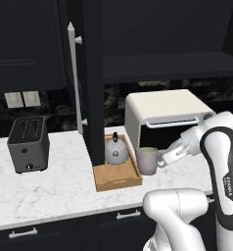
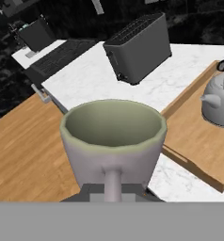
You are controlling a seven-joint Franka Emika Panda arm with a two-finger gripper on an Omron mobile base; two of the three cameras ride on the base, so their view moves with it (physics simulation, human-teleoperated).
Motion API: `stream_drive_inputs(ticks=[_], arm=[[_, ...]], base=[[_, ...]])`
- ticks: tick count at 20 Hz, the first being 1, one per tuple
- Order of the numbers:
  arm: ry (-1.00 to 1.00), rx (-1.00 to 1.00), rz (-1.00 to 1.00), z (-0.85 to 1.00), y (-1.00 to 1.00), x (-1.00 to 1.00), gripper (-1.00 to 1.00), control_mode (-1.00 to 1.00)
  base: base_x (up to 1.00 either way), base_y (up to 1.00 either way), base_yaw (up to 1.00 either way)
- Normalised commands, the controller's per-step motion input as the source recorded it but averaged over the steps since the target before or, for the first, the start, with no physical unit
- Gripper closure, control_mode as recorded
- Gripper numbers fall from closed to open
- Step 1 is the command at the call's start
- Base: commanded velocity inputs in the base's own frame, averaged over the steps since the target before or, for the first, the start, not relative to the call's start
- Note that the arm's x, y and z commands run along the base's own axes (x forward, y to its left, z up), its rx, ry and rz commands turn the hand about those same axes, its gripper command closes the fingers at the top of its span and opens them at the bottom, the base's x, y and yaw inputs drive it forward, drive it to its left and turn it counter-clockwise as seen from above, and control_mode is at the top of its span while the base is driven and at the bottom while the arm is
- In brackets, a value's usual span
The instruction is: Pick the kettle from the counter and place it on the tray. Then pick the mug from the cabinet and place it on the tray. Then close the cabinet doors.
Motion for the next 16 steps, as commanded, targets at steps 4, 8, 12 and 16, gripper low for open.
stream_drive_inputs(ticks=[4, 8, 12, 16], arm=[[-0.15, 0.00, 0.00, -0.23, 0.17, 0.21, 1.00, -1.00], [-0.01, 0.00, 0.00, -0.23, 0.01, 0.26, 1.00, -1.00], [0.00, 0.00, 0.00, -0.34, 0.00, 0.23, 1.00, -1.00], [0.00, 0.00, 0.00, -0.34, 0.00, 0.19, 1.00, -1.00]], base=[[0.00, 0.00, 0.00], [0.00, 0.00, 0.00], [0.00, 0.00, 0.00], [0.00, 0.00, 0.00]])
